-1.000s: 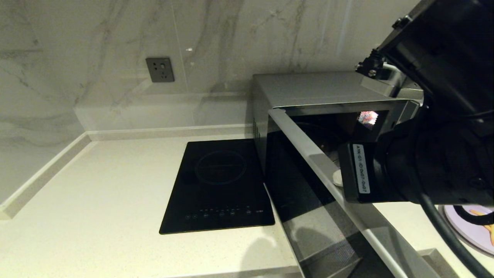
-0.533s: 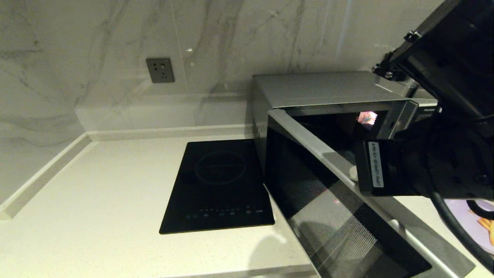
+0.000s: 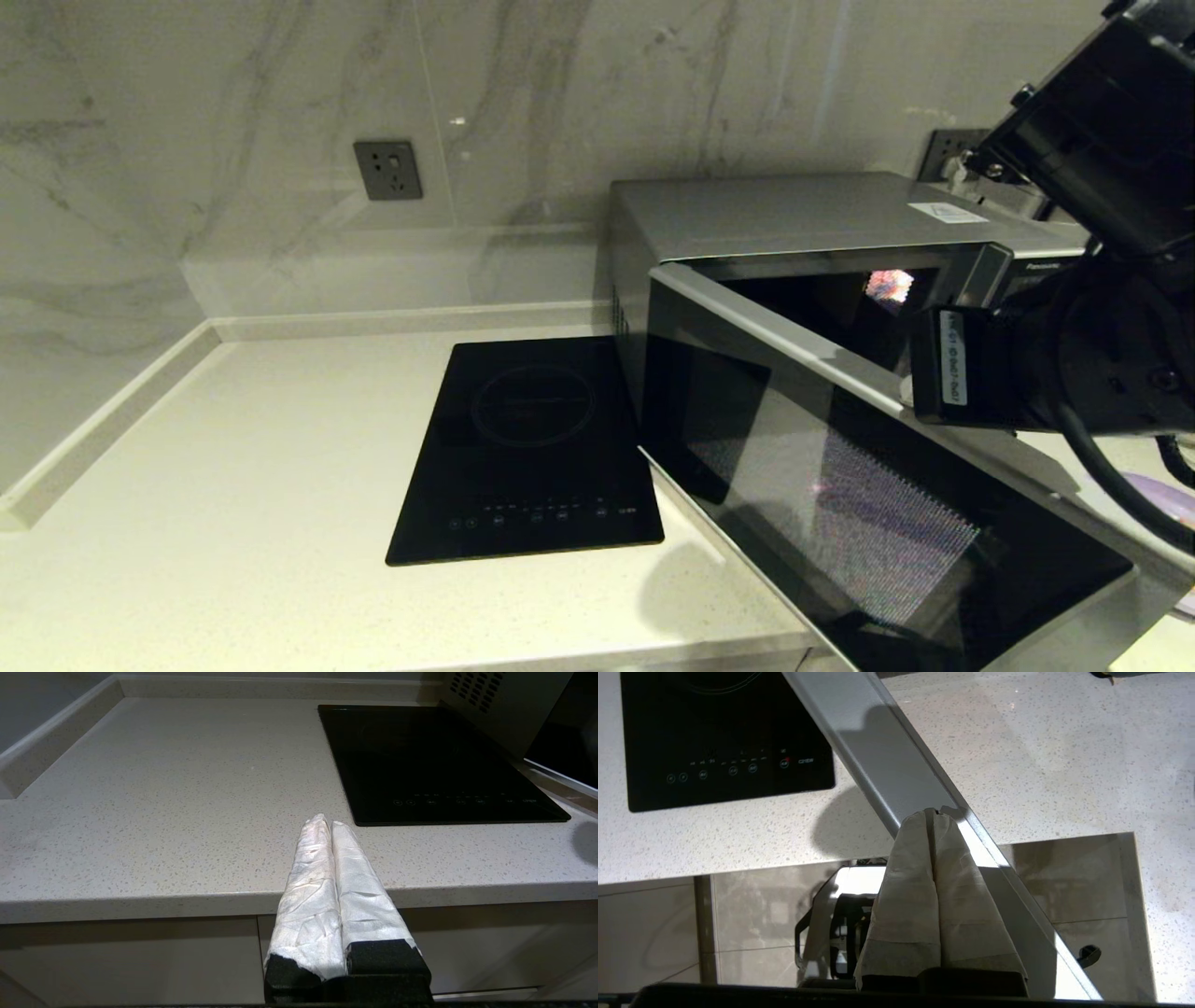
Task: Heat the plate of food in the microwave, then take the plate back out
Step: Close the microwave oven
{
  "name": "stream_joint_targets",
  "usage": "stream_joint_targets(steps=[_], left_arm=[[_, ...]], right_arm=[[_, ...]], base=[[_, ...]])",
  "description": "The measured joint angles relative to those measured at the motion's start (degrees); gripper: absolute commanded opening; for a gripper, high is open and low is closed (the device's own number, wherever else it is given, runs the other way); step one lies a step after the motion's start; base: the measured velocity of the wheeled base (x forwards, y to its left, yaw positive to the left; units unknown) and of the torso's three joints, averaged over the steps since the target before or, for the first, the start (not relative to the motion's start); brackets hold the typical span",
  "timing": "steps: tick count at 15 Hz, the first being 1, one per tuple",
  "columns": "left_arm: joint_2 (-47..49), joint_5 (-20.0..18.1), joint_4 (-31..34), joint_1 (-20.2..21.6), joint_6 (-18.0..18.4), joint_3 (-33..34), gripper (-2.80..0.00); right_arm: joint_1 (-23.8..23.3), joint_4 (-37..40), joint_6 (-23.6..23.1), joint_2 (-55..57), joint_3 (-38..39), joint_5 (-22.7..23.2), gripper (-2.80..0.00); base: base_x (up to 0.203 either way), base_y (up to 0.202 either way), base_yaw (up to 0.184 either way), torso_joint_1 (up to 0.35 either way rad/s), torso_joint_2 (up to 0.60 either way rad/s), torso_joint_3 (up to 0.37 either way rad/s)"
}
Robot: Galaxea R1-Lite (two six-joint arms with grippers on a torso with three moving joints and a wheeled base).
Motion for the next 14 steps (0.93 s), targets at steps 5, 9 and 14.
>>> stream_joint_targets(steps=[5, 9, 14], left_arm=[[0.0, 0.02, 0.0, 0.0, 0.01, 0.0, -2.8], [0.0, 0.02, 0.0, 0.0, 0.04, 0.0, -2.8], [0.0, 0.03, -0.02, 0.0, 0.01, 0.0, -2.8]], right_arm=[[-6.78, -0.5, -0.12, -0.14, 1.55, -2.05, -2.8], [-13.93, -4.59, -1.77, 1.22, 2.07, -2.46, -2.8], [-20.72, -12.8, -6.81, 5.1, 1.84, -2.62, -2.8]], base=[[0.0, 0.0, 0.0, 0.0, 0.0, 0.0], [0.0, 0.0, 0.0, 0.0, 0.0, 0.0], [0.0, 0.0, 0.0, 0.0, 0.0, 0.0]])
